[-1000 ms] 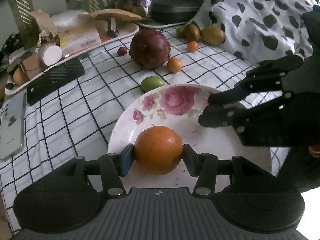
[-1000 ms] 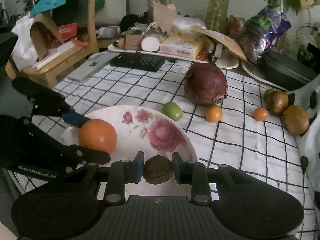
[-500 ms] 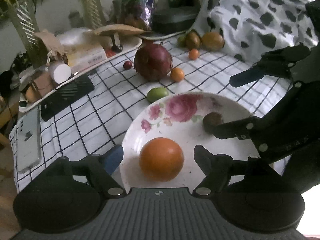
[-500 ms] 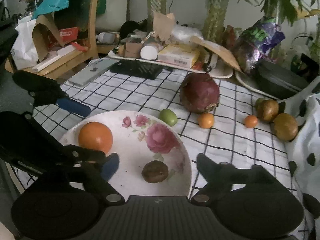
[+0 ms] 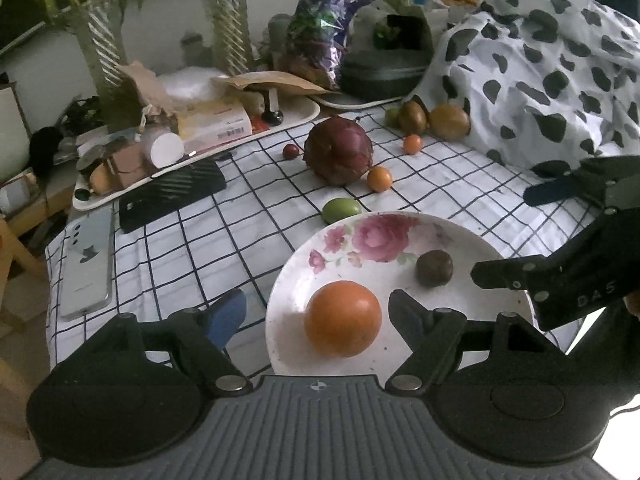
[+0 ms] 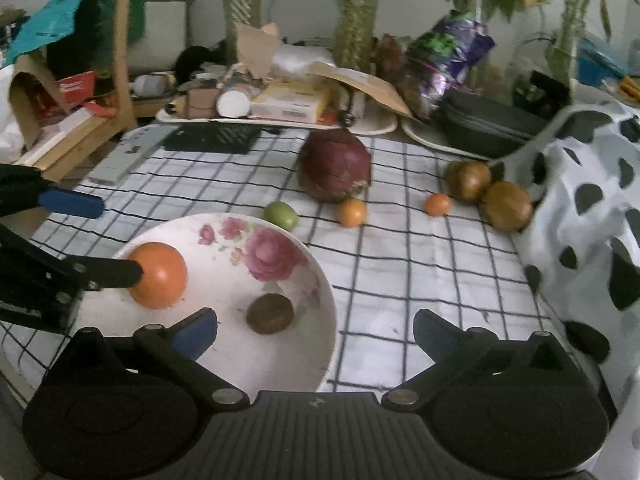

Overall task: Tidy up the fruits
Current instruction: 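Release the orange into the floral plate with the left tool while the right tool drops the brown fruit there, then move the left tool to the green fruit and grasp it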

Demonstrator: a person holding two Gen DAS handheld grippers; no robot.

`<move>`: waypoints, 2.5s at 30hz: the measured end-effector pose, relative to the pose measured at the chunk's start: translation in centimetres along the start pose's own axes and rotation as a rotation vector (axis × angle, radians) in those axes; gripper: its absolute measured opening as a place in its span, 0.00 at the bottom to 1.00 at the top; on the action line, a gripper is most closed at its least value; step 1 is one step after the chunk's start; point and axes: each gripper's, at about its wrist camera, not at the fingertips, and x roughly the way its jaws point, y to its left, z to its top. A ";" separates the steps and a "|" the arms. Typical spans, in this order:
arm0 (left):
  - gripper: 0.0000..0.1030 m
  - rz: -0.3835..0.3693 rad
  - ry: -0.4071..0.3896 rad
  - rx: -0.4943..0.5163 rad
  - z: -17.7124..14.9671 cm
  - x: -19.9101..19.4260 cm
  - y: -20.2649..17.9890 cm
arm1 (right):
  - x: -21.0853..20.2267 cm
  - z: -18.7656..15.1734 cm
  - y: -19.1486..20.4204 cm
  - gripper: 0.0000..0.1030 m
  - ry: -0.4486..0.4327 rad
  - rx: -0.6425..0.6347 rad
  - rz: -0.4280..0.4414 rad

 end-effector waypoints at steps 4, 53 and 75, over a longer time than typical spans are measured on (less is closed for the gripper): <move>0.75 0.005 -0.006 -0.002 0.1 0.0 -0.1 | 0.0 -0.2 -0.1 1.00 0.009 0.012 -0.015; 0.72 -0.178 0.117 -0.114 7.7 10.4 2.7 | 8.0 6.0 -6.6 1.00 0.041 0.126 -0.188; 0.36 -0.198 0.202 -0.007 8.7 15.0 1.0 | 9.9 7.1 -8.6 1.00 0.068 0.131 -0.202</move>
